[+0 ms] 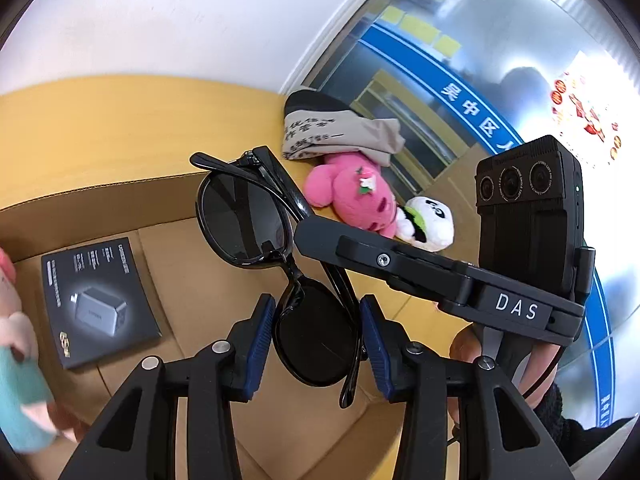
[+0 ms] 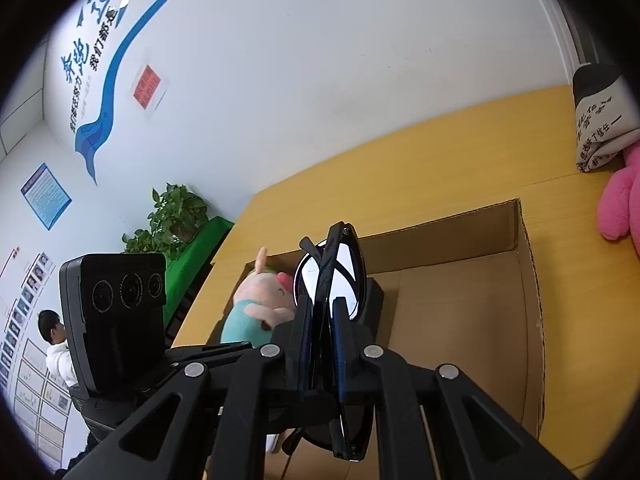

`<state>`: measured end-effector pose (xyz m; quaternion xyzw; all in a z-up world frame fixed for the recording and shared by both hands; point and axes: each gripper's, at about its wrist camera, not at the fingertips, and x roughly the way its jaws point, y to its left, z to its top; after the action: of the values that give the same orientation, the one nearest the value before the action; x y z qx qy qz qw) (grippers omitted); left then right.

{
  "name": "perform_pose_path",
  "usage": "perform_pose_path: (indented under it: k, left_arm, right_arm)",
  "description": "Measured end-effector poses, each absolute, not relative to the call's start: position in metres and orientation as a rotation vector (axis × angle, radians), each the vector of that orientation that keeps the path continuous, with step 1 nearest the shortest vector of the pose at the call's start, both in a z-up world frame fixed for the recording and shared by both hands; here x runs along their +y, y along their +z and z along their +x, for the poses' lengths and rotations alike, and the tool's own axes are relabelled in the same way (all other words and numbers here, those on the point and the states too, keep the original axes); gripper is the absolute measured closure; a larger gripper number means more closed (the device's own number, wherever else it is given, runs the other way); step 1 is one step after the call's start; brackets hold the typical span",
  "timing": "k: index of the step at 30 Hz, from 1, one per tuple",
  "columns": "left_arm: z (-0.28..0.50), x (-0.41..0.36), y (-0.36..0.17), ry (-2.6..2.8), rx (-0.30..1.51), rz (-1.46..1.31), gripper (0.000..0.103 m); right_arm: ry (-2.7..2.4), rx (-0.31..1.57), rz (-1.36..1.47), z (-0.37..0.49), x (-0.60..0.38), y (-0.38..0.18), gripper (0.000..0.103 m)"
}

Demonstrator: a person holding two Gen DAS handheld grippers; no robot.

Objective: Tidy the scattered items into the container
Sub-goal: 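Lift the sunglasses with both grippers and carry them over the box, then open both grippers to drop the sunglasses into the box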

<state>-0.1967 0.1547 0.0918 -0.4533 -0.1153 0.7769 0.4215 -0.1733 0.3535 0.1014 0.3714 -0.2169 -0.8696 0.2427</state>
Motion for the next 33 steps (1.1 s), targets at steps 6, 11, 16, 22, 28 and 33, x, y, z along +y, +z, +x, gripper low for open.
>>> perform_pose_path:
  k: [6,11,16,22,28,33]
  left_arm:
    - [-0.242,0.158,0.055,1.909,-0.323,-1.264,0.057]
    - [-0.268,0.166,0.019,1.877,-0.339,-1.392,0.057]
    - [-0.276,0.176,-0.004,1.856,-0.313,-1.471,0.057]
    - [-0.278,0.19,-0.01,1.907,-0.206,-1.529,0.057]
    - [-0.275,0.191,-0.014,2.005,-0.087,-1.566,0.052]
    - [-0.267,0.181,-0.006,2.073,-0.096,-1.537,0.038]
  right_arm:
    - [-2.365,-0.637,1.107,-0.214,0.352,0.067,0.094]
    - [-2.344,-0.697,1.219,-0.239,0.355,0.028,0.094]
    - [-2.349,-0.741,1.3,-0.248,0.36,0.001,0.094]
    - [-2.351,-0.779,1.361,-0.254,0.364,-0.02,0.094]
    - [-2.349,-0.784,1.37,-0.253,0.362,-0.024,0.09]
    - [-2.351,-0.79,1.328,-0.242,0.365,-0.013,0.049]
